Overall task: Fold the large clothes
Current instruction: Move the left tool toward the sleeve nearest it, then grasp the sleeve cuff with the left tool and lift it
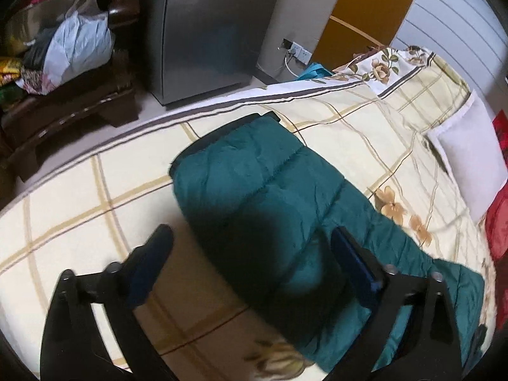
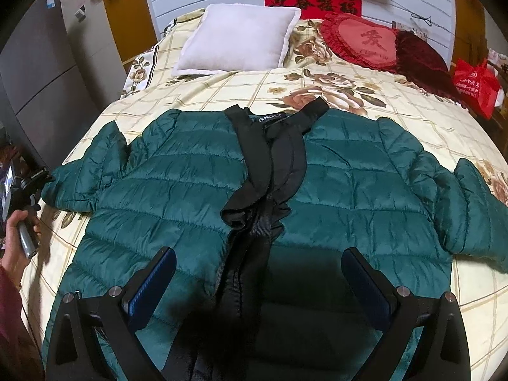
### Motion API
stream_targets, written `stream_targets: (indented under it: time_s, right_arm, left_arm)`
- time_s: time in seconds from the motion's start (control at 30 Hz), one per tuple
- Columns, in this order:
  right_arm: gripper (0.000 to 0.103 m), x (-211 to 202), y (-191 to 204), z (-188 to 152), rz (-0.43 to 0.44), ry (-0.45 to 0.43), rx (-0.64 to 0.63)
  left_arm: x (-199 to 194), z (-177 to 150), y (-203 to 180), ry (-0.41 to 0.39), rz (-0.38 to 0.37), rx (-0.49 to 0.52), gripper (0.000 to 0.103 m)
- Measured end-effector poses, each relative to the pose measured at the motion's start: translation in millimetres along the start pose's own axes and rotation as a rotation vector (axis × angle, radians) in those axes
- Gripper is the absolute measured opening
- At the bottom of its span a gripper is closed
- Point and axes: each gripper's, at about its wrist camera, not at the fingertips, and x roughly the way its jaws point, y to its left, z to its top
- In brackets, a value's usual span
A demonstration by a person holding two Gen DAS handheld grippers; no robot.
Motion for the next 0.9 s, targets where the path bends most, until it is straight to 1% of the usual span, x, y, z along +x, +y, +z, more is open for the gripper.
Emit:
stream_targets:
  time_s: [0.03,0.07,0.1,0.13,0.2,0.23,0.27,0.3,0.37,0.43,0.5,0.63,0.7,0.77,0.9]
  right_arm:
    - [0.103,0.3,-0.2,-0.4,0.001,0.004,0.0]
    - [0.103,0.4,-0.4,-0.8,-0.001,0.006,-0.002]
    - [0.103,0.3,-0.1,-1.9,-0.004,0.007,-0.005]
    - [0.103,0.5,-0.7,-2.4,-0.006,0.008,-0.007]
    - [0.103,0.7,-1.2,-3.8,-0.009,0.011,-0.009]
    - [0.103,0.5,-2.1,-4.4,-0.01,0.013,-0.008]
    - [0.103,0.4,-2.9,-4.7,-0.011,0.015,-0.005]
    - [0.103,-0.3,-3.4,-5.4,-0.01,0.014,-0.003]
    - [0.103,-1.8,-4.3,-6.7,-0.007,0.014,0.0]
    - [0.103,-4.1,-4.7,-6.9,-0.006,0.011,-0.001]
    - [0.103,-6.6,-5.3,-7.2,-0.009,0.007,-0.002]
    - [0.103,-15.1,-8.0,-8.8,0.001,-0.004,0.011]
    - [0.103,-21.1,-10.0,-9.1,0.001,-0.013,0.016]
    - [0.103,-24.8,-12.2,-9.5,-0.001,-0.016,0.019]
    - [0.103,-36.7,-19.6,-10.0,-0.01,-0.032,0.022]
  left_arm:
    - [4.5,0.8,1.3,0.014,-0.018,-0.014,0.086]
    - [5.4,1.7,1.2,0.002,-0.017,-0.015,0.081]
    - [5.5,2.4,0.8,-0.007,-0.024,-0.013,0.07]
    - [8.2,3.6,0.3,0.003,-0.023,-0.012,0.065]
    - [9.9,5.8,-0.6,0.0,-0.014,-0.002,0.039]
    - [11.0,6.4,-0.3,0.007,-0.018,-0.004,0.035]
    - [10.4,7.5,0.4,0.012,-0.031,-0.008,0.024]
    - [8.6,8.6,1.3,0.016,-0.053,-0.013,0.016]
    - [-2.3,9.8,-1.1,0.013,-0.09,-0.003,0.014]
    - [-19.2,9.0,-8.7,-0.01,-0.116,0.039,0.013]
    - [-44.3,5.7,-21.4,-0.043,-0.165,0.104,0.012]
    - [-87.4,-3.9,-44.8,-0.075,-0.248,0.195,0.012]
    - [-115.7,-15.2,-62.4,-0.095,-0.3,0.253,0.011]
    - [-137.2,-27.6,-78.7,-0.108,-0.336,0.302,0.011]
    - [-180.2,-60.5,-115.5,-0.117,-0.412,0.408,0.01]
